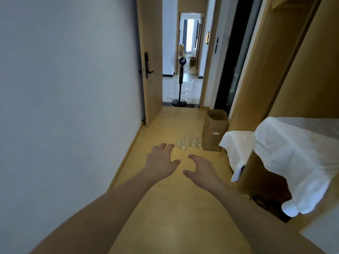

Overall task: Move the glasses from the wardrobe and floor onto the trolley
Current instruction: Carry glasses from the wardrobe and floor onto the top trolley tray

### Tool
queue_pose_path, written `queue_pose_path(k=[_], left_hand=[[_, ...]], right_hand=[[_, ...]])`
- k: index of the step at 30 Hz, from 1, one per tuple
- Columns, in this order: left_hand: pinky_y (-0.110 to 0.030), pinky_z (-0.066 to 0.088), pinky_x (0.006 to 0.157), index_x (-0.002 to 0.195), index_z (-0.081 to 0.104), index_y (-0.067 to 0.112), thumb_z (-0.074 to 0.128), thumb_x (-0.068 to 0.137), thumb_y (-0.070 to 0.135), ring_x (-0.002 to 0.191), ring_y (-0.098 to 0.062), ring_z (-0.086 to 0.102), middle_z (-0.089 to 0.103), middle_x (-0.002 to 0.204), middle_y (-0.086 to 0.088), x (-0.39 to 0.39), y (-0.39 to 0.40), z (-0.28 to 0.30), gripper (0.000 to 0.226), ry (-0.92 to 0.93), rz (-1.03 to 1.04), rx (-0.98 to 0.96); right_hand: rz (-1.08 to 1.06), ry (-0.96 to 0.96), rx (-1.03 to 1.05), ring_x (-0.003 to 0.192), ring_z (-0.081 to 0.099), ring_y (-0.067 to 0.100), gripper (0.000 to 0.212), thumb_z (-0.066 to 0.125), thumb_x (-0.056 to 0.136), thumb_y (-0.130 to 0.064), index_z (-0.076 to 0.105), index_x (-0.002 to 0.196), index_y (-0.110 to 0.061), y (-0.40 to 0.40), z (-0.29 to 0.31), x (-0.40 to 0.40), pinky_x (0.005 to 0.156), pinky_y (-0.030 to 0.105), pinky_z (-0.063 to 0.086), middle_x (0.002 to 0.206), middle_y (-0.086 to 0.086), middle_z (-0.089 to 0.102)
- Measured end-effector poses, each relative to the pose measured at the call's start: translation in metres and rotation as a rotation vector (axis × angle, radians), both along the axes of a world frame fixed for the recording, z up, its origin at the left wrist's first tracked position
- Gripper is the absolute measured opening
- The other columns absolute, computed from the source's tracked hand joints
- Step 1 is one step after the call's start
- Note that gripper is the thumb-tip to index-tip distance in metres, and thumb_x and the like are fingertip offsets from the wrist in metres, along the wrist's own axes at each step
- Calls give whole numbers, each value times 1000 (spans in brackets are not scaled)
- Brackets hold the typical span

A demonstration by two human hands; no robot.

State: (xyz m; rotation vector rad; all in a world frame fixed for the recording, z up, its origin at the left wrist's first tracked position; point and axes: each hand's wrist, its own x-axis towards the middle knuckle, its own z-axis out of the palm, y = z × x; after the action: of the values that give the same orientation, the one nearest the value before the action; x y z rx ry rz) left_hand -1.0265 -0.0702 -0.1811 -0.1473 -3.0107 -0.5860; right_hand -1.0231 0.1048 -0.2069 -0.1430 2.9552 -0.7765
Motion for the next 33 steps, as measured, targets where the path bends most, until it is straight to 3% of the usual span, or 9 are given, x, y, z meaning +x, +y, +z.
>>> queue_pose_path(k=[17, 33], left_hand=[[-45, 36, 112, 151, 39, 26, 62, 92, 52, 140, -30, 34, 41, 154, -4, -140, -67, -32, 69, -101, -116, 57], [-45, 38, 112, 151, 39, 24, 63, 92, 51, 140, -30, 36, 43, 152, -5, -352, -5, -53, 69, -190, -102, 47]], right_hand=[[-156, -65, -5, 138, 42, 25, 69, 65, 93, -50, 39, 152, -26, -63, -15, -109, 111, 42, 42, 152, 2, 44], [-222, -118, -78, 137, 43, 25, 66, 68, 92, -48, 42, 149, -29, 10, -45, -319, 109, 43, 45, 150, 1, 45]])
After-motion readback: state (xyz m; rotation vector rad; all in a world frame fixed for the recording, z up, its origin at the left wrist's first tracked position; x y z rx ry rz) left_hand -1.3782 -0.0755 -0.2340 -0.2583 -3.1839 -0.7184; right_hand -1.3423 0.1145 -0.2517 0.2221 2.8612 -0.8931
